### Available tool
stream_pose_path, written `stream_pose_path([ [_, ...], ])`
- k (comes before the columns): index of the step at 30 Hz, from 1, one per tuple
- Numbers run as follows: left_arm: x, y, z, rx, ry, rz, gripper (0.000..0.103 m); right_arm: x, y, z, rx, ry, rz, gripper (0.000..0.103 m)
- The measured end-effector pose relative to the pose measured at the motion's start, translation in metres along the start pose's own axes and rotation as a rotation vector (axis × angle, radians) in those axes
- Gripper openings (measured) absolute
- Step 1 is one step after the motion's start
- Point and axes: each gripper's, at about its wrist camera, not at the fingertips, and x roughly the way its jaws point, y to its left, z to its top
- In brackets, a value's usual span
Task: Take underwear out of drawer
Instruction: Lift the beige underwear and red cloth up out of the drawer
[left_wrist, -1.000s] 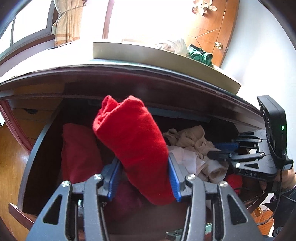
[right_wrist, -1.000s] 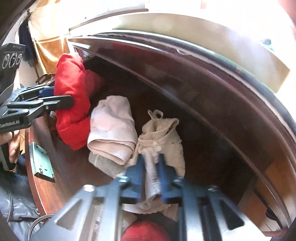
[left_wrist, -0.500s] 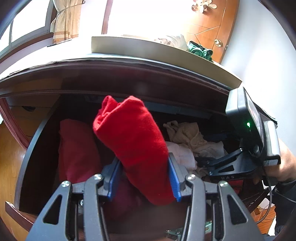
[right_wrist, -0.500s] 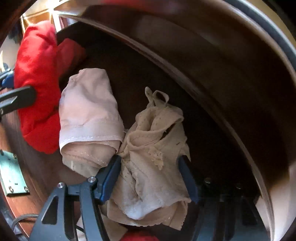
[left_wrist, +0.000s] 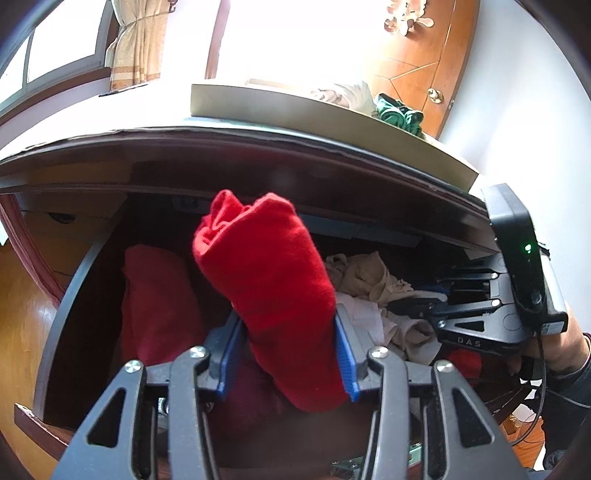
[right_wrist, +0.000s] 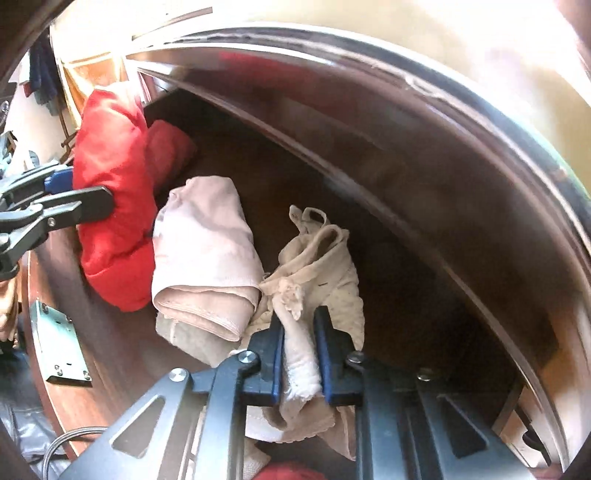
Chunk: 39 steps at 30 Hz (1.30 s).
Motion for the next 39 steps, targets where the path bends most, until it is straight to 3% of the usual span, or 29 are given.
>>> stream_pose_path([
  [13,-0.011,0.001,0.001,0.004,-0.052,0.005,0.04,-0.076,-0.003,-0.018,-0.013,-0.184,-0.021,0.012],
  [23,-0.018,-0.002,0.0,0.027,-0.098,0.015,0.04,-0.139,0.0,-0.051,-0.047,-0.316,-0.015,0.011],
  [35,-0.031,-0.007,0.002,0.046,-0.145,0.022,0.04,-0.124,0.03,-0.052,-0.056,-0.387,0.026,0.011],
  [39,-0.031,-0.009,0.003,0.053,-0.142,0.02,0.04,-0.114,0.03,-0.051,-0.033,-0.325,0.042,0.011],
])
